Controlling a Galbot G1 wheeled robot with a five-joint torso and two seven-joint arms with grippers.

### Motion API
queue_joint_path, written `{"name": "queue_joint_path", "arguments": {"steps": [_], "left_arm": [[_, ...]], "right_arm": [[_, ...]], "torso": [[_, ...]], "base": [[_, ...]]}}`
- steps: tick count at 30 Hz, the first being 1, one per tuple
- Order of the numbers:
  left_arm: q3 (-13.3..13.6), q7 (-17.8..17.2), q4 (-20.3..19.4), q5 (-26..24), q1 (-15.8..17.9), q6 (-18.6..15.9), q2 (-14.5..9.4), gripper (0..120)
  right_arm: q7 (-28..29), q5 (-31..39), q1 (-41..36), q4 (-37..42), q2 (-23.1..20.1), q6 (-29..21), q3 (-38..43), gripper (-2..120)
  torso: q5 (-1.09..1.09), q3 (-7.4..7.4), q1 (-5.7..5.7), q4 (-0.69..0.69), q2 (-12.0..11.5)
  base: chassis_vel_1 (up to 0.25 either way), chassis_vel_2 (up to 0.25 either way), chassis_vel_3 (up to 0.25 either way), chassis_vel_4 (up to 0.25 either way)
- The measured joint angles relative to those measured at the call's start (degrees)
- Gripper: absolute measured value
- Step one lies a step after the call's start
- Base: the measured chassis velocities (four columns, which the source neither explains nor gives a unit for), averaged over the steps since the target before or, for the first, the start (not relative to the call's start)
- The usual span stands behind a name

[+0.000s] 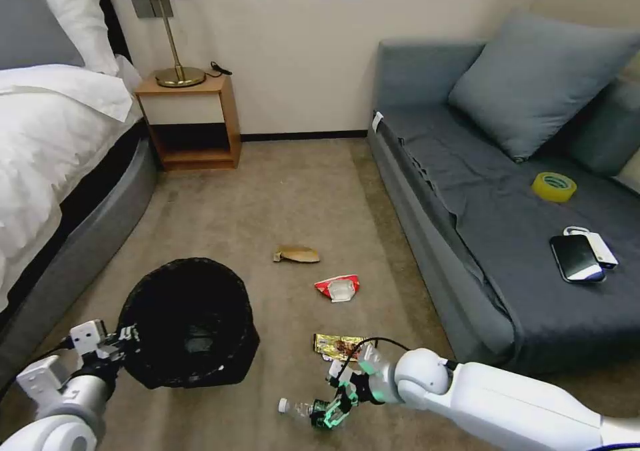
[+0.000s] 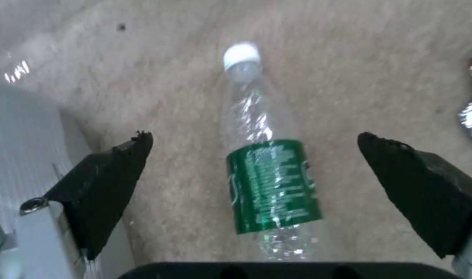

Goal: Pick up the trash bin, then pick up the garbage on the floor and place it into the trash bin.

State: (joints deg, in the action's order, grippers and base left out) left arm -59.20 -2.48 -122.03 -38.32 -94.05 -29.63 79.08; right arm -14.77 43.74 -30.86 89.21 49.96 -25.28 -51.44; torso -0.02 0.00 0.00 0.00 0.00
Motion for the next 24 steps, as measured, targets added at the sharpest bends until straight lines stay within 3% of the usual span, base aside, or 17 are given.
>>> {"name": "queue_joint_path", "arguments": {"steps": [7, 19, 24], "left_arm": [[-3.22, 0.95, 1.61, -2.76, -1.04, 1.30, -1.27, 4], [-3.93, 1.30, 1.56, -4.27, -1.57, 1.85, -1.70, 4], [-3.77, 1.45, 1.62, -4.40, -1.54, 1.98, -1.70, 4]], "right_arm": [[0.86, -0.28, 2.66, -4.29, 3.48, -0.73, -5.48, 100], [1.60, -1.46, 3.56, -8.88, 6.27, -1.19, -7.09, 100], [1.60, -1.81, 3.71, -9.82, 6.92, -1.77, -7.29, 86]], "torso": [[0.00, 0.00, 0.00, 0.00, 0.00], [0.01, 0.00, 0.00, 0.00, 0.00], [0.02, 0.00, 0.00, 0.00, 0.00]], "base": [[0.000, 0.000, 0.000, 0.000], [0.000, 0.000, 0.000, 0.000], [0.000, 0.000, 0.000, 0.000]]}}
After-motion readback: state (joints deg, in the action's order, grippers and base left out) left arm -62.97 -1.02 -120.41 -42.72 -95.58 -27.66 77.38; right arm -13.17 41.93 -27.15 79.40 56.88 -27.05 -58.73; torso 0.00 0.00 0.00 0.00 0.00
